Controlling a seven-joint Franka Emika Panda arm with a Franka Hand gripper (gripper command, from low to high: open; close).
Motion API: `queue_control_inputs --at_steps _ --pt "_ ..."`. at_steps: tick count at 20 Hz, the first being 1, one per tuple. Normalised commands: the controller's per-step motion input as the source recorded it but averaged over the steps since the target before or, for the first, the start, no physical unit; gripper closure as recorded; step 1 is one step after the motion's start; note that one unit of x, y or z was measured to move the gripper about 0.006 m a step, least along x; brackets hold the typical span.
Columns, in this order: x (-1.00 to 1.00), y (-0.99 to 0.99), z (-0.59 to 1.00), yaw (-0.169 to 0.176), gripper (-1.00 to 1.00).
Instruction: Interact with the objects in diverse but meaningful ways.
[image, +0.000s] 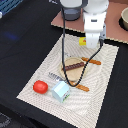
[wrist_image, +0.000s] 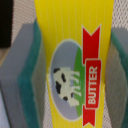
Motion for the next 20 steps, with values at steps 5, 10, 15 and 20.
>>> queue_control_inputs --at_steps 5,10,15,20 --pt "0.49 0.08 -0.27 -0.002 -1.00" --pt "0.53 0.29 0.83 -0.018 -1.00" --pt "0.37 0.35 1.00 -0.043 -1.00" --pt "0.12 0.23 0.98 -0.012 -1.00"
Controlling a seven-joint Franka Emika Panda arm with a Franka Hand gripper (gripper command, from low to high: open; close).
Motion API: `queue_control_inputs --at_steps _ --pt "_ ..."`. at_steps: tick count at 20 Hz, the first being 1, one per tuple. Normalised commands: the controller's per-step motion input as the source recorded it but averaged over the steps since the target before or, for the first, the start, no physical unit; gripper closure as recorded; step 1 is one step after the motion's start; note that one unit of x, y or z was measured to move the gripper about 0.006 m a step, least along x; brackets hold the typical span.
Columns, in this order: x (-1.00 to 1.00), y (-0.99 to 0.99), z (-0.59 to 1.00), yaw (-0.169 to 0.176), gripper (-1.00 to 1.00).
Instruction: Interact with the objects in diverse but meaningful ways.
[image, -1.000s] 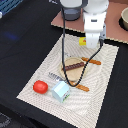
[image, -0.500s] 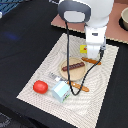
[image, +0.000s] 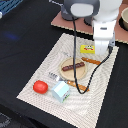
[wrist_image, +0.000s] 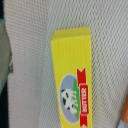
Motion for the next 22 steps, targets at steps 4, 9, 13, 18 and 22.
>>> queue_control_inputs --at_steps 4,9,13,18,22 --pt "0.02 -0.06 0.64 0.000 -1.00" --pt "0.06 -0.28 0.23 0.012 -1.00" --pt "0.05 -0.45 0.00 0.009 -1.00" --pt "0.00 -0.57 -0.01 0.025 -1.00" --pt "-0.06 -0.65 -0.08 0.029 -1.00"
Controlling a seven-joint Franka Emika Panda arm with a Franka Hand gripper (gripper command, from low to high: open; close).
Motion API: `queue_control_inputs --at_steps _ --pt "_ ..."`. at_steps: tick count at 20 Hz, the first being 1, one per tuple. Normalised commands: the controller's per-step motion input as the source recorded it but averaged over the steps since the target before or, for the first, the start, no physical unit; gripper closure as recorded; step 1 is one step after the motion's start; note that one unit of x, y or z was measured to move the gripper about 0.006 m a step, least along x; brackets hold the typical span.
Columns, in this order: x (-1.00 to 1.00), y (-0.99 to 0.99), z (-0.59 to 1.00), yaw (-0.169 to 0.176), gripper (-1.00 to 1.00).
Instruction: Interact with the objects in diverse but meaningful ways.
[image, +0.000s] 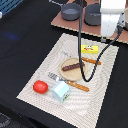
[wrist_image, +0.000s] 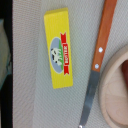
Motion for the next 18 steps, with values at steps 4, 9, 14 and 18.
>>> queue_control_inputs --at_steps 4,9,14,18 --pt "-0.19 -0.56 -0.03 0.006 -1.00" --pt "-0.21 -0.28 -0.01 -0.001 -1.00" --pt "-0.37 -0.36 -0.21 0.000 -1.00" --pt "-0.46 -0.42 -0.32 0.027 -1.00"
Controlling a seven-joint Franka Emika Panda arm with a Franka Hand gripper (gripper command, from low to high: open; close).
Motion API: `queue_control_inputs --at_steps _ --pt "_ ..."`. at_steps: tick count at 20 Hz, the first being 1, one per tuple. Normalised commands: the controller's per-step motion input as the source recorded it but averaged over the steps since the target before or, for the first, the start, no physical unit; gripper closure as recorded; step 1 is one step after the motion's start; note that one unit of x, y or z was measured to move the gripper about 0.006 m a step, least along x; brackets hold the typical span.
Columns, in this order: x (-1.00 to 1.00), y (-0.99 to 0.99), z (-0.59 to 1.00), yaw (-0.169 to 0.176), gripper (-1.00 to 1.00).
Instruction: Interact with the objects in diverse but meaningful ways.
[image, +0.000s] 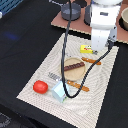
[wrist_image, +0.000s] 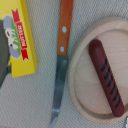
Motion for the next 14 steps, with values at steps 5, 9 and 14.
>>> queue_control_inputs --at_steps 5,9,14 --pt "-0.51 -0.41 -0.37 0.128 -1.00" --pt "-0.46 -0.40 -0.37 0.128 -1.00" --pt "-0.36 -0.39 -0.33 0.127 -1.00"
